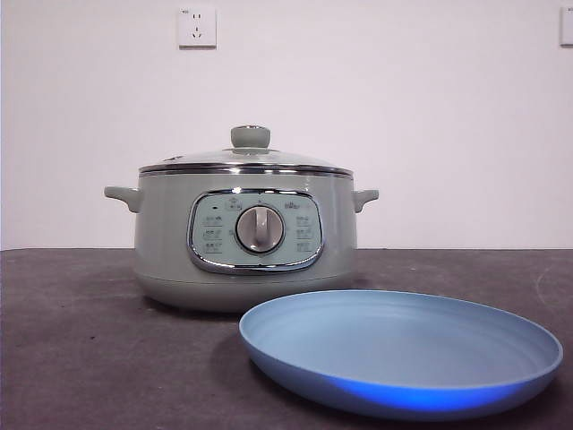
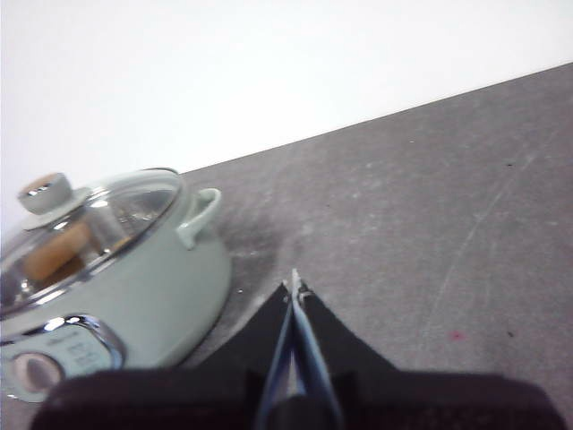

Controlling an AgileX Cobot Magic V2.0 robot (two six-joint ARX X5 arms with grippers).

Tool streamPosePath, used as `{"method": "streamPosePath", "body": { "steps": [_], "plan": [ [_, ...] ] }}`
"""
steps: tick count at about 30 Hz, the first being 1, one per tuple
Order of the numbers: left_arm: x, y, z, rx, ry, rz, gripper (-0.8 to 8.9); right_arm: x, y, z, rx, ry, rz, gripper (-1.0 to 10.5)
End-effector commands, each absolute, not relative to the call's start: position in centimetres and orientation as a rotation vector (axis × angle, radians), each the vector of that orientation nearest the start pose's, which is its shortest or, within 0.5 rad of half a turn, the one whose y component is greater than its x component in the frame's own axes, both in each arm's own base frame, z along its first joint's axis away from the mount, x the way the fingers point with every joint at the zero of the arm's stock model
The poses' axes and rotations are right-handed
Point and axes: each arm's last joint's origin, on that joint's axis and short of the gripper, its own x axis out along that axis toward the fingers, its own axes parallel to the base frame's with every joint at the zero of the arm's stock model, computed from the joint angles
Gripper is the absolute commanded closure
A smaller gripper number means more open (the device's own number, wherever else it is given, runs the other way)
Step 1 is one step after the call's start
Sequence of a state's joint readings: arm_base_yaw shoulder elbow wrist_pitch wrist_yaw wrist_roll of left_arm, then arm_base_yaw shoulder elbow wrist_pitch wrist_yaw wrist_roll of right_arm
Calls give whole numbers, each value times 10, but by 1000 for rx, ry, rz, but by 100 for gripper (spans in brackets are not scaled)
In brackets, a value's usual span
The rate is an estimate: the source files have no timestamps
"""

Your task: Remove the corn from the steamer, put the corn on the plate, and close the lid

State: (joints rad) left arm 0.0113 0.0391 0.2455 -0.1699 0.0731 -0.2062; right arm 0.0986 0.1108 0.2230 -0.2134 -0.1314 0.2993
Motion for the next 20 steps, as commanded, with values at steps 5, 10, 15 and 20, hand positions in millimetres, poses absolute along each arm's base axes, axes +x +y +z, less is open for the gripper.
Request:
{"method": "streamPosePath", "body": {
  "steps": [5,10,15,20],
  "plan": [
    [78,-4,263,-210,65,-166,821,99,16,258,284,206,289,958],
    [86,-8,287,-206,154,-292,821,111,21,296,222,296,411,958],
    [101,-12,303,-211,261,-439,821,127,27,323,155,422,578,958],
    [115,-15,317,-237,347,-584,821,142,32,341,113,525,686,958]
  ]
}}
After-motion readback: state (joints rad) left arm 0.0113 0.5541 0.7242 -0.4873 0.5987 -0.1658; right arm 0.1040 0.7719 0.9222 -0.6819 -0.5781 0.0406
